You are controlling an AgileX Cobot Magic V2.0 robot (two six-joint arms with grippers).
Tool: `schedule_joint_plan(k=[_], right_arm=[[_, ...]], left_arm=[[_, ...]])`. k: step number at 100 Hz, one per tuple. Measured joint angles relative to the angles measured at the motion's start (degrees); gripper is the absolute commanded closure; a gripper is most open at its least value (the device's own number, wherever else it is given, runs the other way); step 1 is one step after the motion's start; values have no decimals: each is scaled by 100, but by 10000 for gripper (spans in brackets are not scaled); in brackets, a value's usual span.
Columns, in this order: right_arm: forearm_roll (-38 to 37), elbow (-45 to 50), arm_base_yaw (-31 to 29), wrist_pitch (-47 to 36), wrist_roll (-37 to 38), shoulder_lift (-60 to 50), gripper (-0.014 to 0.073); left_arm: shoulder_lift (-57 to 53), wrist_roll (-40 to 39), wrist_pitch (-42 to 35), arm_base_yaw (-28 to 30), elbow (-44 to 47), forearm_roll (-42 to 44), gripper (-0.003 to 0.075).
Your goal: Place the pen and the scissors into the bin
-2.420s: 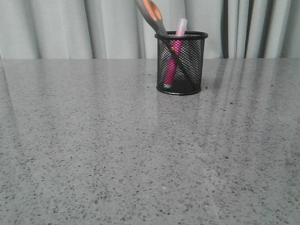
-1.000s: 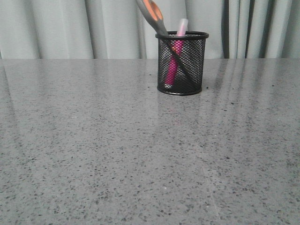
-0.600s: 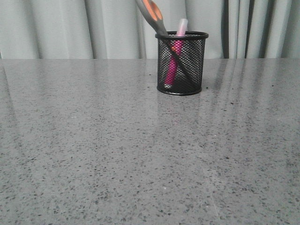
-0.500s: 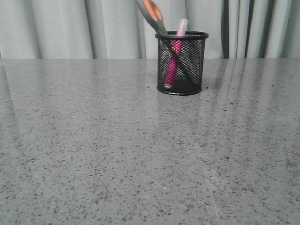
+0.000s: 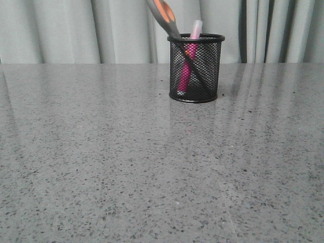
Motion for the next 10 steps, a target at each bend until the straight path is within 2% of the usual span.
schedule_joint_plan(k=[10], right_arm=[[0, 0, 0, 0, 0, 0, 670]], left_arm=[[0, 0, 0, 0, 0, 0, 739]])
